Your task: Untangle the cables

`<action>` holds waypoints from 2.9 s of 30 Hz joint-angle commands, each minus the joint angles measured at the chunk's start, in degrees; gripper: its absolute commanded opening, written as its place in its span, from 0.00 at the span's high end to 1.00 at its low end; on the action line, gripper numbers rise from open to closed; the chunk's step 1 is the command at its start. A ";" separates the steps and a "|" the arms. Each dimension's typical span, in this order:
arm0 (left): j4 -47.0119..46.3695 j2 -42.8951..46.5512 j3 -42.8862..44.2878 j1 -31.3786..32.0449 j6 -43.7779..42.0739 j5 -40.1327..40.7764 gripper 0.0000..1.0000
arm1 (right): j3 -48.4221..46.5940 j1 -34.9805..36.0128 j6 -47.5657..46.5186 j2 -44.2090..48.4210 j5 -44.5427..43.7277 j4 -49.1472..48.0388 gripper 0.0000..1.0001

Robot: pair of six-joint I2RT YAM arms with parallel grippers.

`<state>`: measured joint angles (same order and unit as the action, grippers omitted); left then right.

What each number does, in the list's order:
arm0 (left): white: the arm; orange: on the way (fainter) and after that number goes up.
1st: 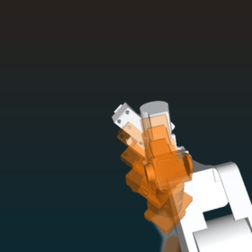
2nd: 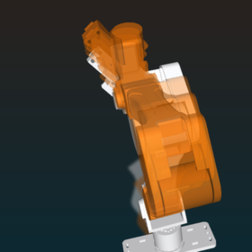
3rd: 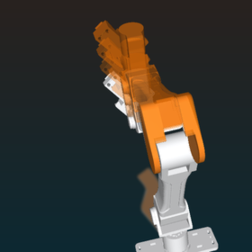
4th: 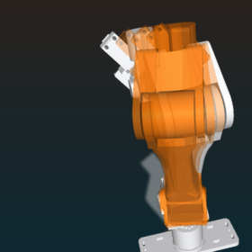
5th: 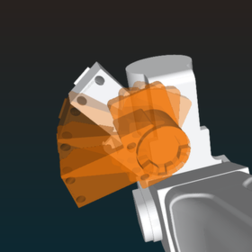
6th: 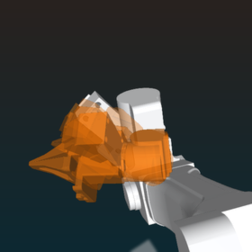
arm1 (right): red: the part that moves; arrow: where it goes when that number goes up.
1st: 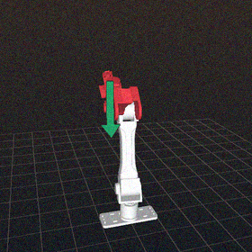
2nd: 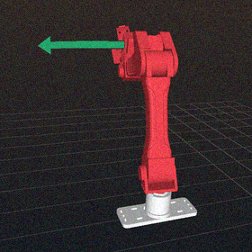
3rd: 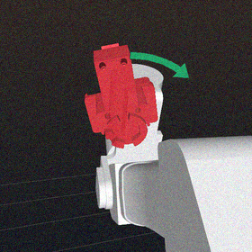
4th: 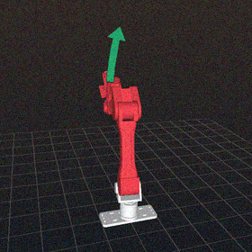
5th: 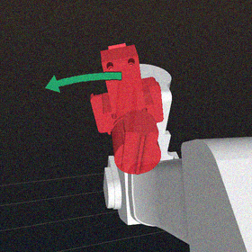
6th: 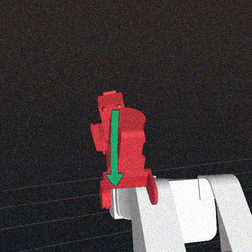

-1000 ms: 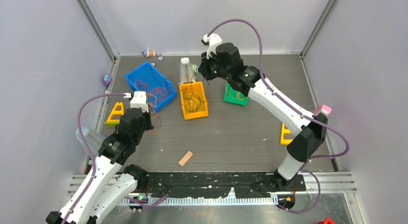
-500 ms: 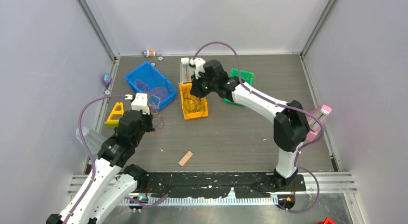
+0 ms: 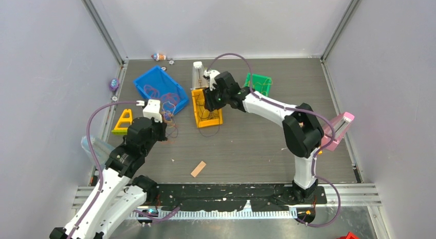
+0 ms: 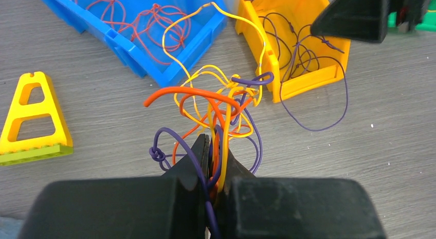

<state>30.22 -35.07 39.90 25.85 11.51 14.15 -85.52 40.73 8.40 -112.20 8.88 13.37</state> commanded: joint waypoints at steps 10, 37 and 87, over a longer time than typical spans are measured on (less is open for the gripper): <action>-1.65 -1.05 1.41 -0.27 0.29 -5.81 1.00 | 1.19 0.67 -3.97 16.64 2.04 4.61 0.12; -1.98 -0.88 -0.07 -0.27 0.63 -7.21 1.00 | 37.11 5.76 37.05 15.74 -12.76 -38.52 0.29; -1.13 -0.52 -0.02 -0.27 -0.01 -5.65 1.00 | 17.60 7.51 26.78 8.88 1.77 -18.70 0.94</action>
<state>30.30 -35.42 39.40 25.80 11.77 7.92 -67.68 46.65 32.36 -106.10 7.40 -1.04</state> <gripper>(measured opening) 0.023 0.068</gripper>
